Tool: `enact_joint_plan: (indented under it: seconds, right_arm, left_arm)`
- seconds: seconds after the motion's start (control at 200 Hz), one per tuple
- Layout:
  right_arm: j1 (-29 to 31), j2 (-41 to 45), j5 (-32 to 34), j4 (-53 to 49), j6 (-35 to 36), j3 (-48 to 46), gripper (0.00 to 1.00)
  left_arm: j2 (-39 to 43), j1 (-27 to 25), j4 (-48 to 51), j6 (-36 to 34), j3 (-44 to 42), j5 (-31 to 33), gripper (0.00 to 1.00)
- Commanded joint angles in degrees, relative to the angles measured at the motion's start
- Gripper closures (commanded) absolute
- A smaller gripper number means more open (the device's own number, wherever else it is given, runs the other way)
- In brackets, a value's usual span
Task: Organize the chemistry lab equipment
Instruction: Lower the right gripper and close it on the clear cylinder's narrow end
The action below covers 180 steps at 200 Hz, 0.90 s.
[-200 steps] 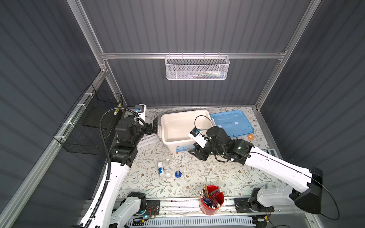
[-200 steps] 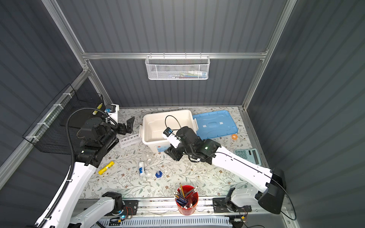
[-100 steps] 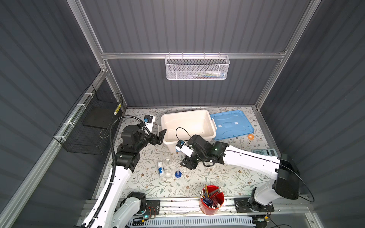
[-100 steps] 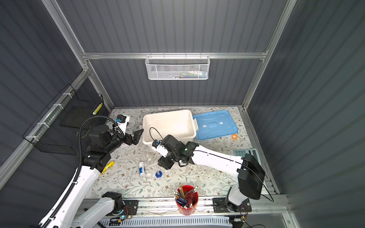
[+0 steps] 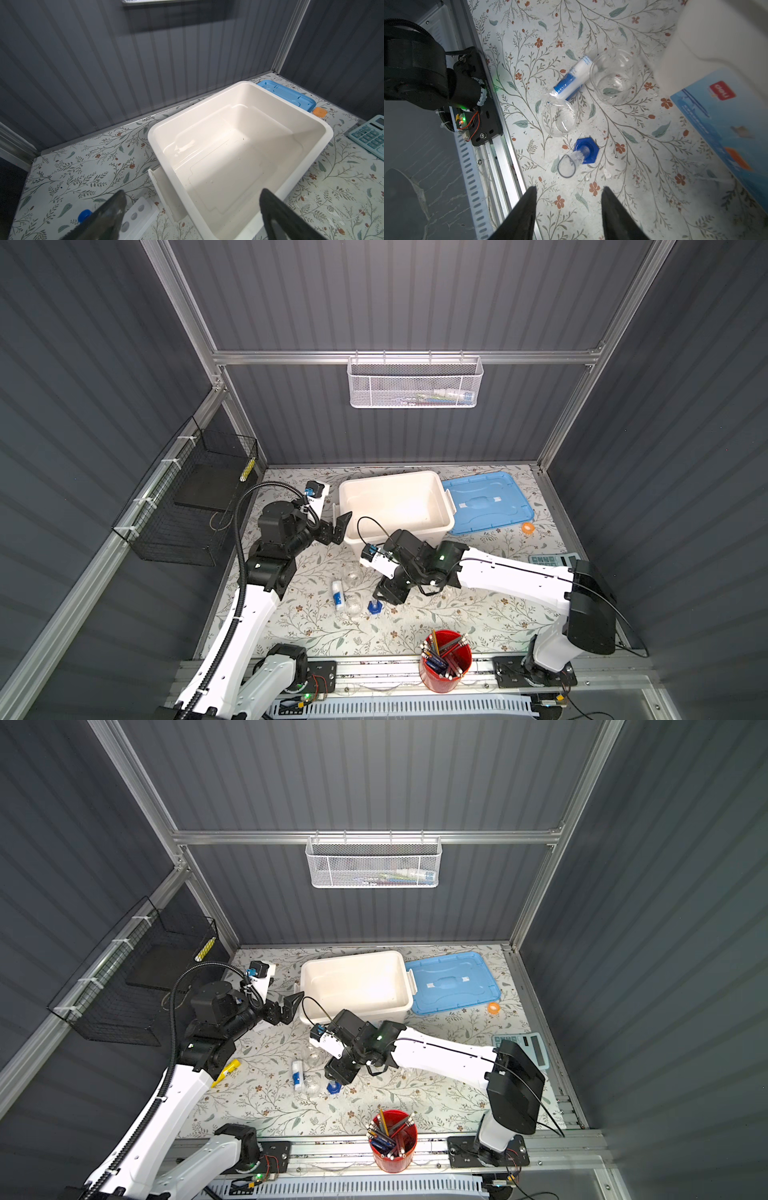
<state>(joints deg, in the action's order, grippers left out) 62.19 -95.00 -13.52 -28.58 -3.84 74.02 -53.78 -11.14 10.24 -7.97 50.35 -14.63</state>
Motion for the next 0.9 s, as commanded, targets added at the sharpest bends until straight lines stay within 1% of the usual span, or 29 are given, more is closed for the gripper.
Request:
enact_joint_plan:
  seconds: [0.0,0.225,0.47,0.896]
  right_arm:
    - [0.4,-1.8,0.3,-1.2,1.0,2.1,0.50]
    - [1.0,-3.8,0.3,-1.4,1.4,3.4,0.53]
    - [1.4,-5.0,0.8,-0.7,1.5,3.5,0.56]
    - [1.5,-7.2,1.4,0.6,2.2,4.2,0.61]
  left_arm:
    - [0.0,0.4,-1.1,-0.6,-0.5,-0.4,0.00]
    - [-1.3,0.4,-0.3,1.1,0.4,-0.2,0.00]
    - [-1.0,0.3,-0.2,1.0,0.4,0.8,0.00]
    - [-1.3,0.4,-0.2,0.9,0.5,0.8,0.00]
